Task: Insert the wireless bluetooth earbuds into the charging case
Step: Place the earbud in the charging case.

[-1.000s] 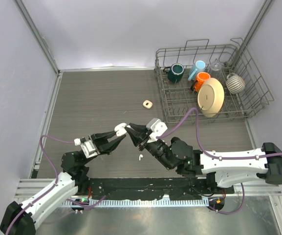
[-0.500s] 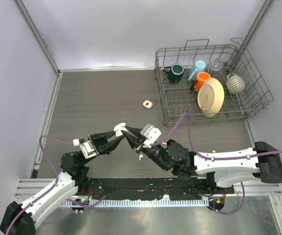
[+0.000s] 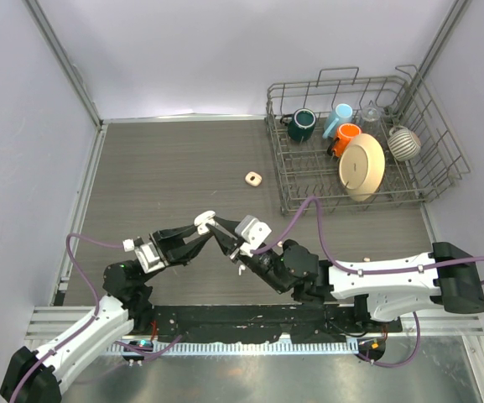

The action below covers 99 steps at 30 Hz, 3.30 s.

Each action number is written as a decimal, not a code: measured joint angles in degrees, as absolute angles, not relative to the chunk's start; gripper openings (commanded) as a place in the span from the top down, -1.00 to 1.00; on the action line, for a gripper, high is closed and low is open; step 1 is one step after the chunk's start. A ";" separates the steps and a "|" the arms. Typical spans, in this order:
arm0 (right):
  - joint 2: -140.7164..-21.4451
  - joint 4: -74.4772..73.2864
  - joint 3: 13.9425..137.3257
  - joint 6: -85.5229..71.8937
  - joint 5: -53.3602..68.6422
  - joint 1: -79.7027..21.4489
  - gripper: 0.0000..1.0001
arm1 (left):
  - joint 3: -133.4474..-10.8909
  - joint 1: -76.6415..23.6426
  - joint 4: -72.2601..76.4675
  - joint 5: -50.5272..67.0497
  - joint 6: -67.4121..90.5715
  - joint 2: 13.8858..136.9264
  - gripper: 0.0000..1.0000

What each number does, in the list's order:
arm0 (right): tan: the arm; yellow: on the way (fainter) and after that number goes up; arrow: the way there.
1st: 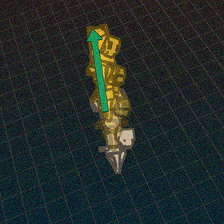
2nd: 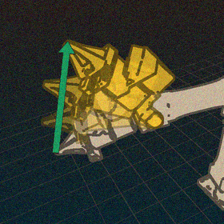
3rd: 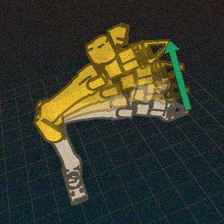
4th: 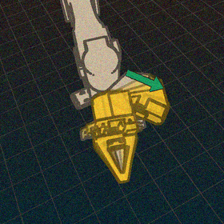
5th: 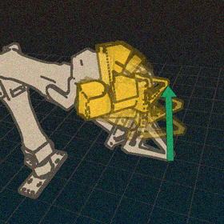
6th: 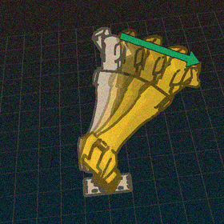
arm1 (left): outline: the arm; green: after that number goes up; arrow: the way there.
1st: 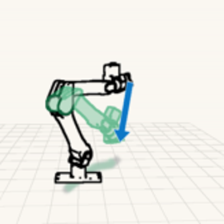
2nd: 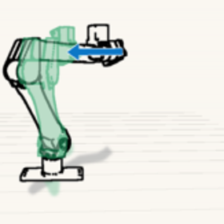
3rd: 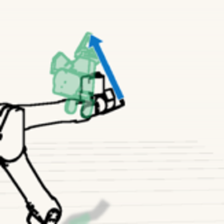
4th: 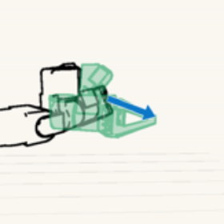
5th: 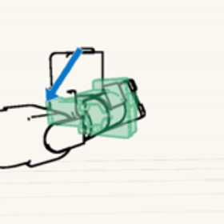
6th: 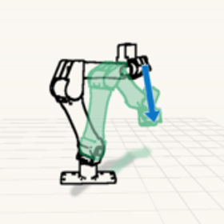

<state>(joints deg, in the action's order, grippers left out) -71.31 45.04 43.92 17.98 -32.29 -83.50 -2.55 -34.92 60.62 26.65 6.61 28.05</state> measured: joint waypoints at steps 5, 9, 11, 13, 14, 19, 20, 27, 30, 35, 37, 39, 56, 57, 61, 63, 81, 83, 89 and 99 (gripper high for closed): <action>-71.26 45.19 44.66 17.89 -31.88 -83.05 0.99 | -2.55 -34.92 60.66 27.05 6.87 28.05 1.00; -71.22 45.39 44.84 17.82 -31.57 -82.43 0.98 | -2.55 -34.92 60.69 27.16 6.96 28.14 1.00; -71.22 45.41 44.84 17.82 -31.53 -82.15 0.99 | -2.55 -34.92 60.97 27.24 7.07 28.14 1.00; -71.22 45.43 44.84 17.85 -31.38 -81.78 0.99 | -2.55 -34.92 61.45 27.31 7.31 28.12 1.00; -71.22 45.41 44.84 17.82 -31.33 -81.62 0.99 | -2.55 -34.92 61.71 27.31 7.51 28.12 1.00; -71.22 45.54 44.84 17.65 -30.72 -81.03 0.99 | -2.52 -34.92 62.48 27.24 8.91 28.14 1.00; -71.22 45.76 44.84 17.63 -30.57 -80.84 0.99 | -2.52 -34.92 62.92 27.24 9.17 28.23 1.00; -71.13 46.74 44.84 16.60 -29.06 -80.38 0.99 | -2.50 -34.92 65.39 27.22 10.79 29.15 1.00; -71.13 46.76 44.84 16.14 -28.45 -80.23 0.99 | -2.46 -34.92 66.17 27.14 11.57 29.69 1.00; -71.13 46.94 44.45 15.70 -27.77 -80.14 0.99 | -2.44 -34.92 67.31 26.76 12.21 30.61 1.00; -71.13 47.11 44.10 15.70 -27.66 -80.14 0.99 | -2.44 -34.92 67.51 26.74 12.88 30.79 1.00; -71.13 47.20 44.01 15.75 -27.66 -80.14 0.98 | -2.42 -34.92 67.68 26.65 13.34 31.00 1.00; -68.71 47.92 41.15 19.53 -24.69 -80.14 0.99 | -2.42 -34.98 68.51 24.32 15.16 30.41 1.00; -68.66 47.86 40.91 19.88 -24.38 -80.14 0.99 | -2.42 -35.07 68.53 24.23 15.20 30.41 1.00; -68.64 47.51 40.82 20.78 -23.44 -80.12 0.99 | -2.42 -35.14 68.66 24.10 15.27 30.46 1.00; -68.64 47.31 40.82 20.97 -23.18 -80.12 0.98 | -2.42 -35.14 68.84 24.14 15.25 30.52 1.00; -66.94 37.58 45.01 13.43 -24.01 -79.85 -0.63 | -2.39 -35.14 70.43 24.45 12.12 32.91 1.00; -65.25 35.83 46.46 11.05 -25.56 -79.88 -0.68 | -2.39 -35.14 70.46 24.47 11.53 32.99 1.00; -60.58 23.29 55.64 -2.35 -31.09 -76.01 -0.68 | -2.39 -35.14 70.41 24.93 9.93 32.86 1.00; -58.08 2.11 57.04 -34.72 -15.18 -61.45 -0.68 | -2.39 -35.14 70.35 27.05 8.25 28.58 1.00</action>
<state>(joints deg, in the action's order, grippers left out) -58.08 2.11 57.04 -34.72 -15.18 -61.45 -2.39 -35.14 70.35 27.05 8.25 28.58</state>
